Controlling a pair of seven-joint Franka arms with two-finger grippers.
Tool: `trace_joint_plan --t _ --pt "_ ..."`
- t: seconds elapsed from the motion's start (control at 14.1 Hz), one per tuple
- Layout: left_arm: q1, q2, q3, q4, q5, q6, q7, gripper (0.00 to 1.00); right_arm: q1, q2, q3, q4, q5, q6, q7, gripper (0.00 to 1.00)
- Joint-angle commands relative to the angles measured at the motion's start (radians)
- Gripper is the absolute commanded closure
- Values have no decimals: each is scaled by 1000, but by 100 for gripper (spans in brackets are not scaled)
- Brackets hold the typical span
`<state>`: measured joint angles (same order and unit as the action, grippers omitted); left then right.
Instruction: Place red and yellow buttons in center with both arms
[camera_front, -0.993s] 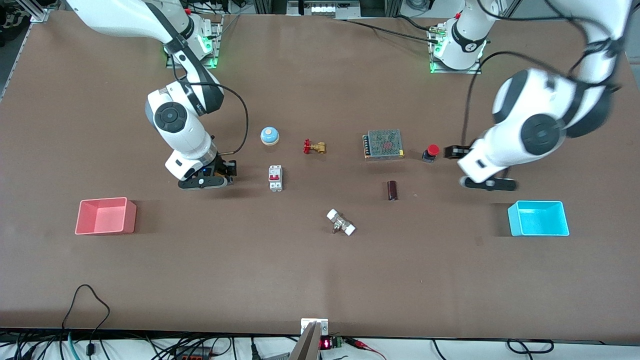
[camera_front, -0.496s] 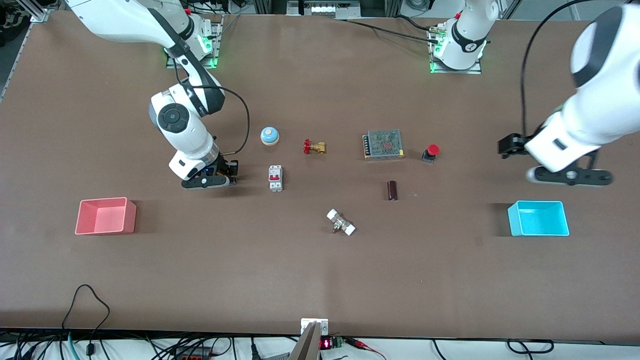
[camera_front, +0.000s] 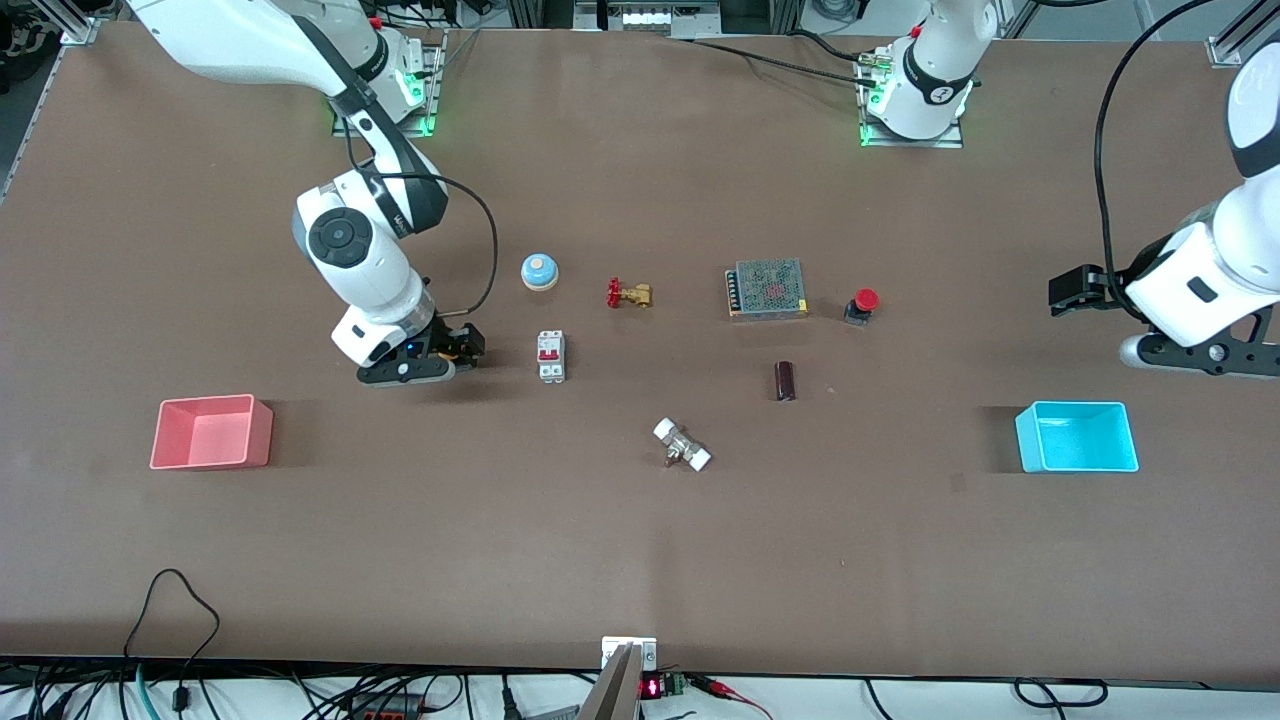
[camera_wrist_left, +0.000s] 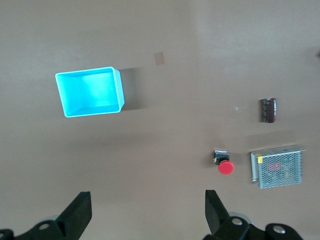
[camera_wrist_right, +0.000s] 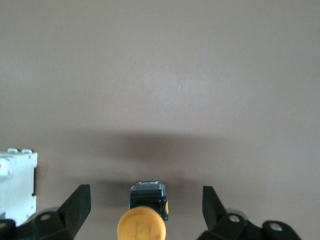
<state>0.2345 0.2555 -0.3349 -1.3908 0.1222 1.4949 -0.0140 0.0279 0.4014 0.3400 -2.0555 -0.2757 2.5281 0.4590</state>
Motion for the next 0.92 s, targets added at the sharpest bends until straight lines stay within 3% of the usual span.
trace_joint_plan --t 0.0,0.07,0.21,0.35,0.57,0.85 --pt "-150 -154 228 -178 -103 111 63 0 -10 -30 17 167 38 -229 -34 0" --pt "-199 -233 287 -268 -99 187 77 0 -13 -36 17 232 108 -318 -92 0" --pt "-222 -324 306 -367 -92 234 83 0 -45 -38 5 375 280 -492 -242 0" --pt "-245 -315 306 -360 -35 197 77 0 -45 -61 -89 468 300 -654 -363 0" --pt "-234 -277 306 -326 -42 194 74 0 -45 -116 -209 535 300 -805 -518 0" --pt "-236 -275 303 -320 -38 196 85 0 -43 -214 -309 545 288 -819 -577 0"
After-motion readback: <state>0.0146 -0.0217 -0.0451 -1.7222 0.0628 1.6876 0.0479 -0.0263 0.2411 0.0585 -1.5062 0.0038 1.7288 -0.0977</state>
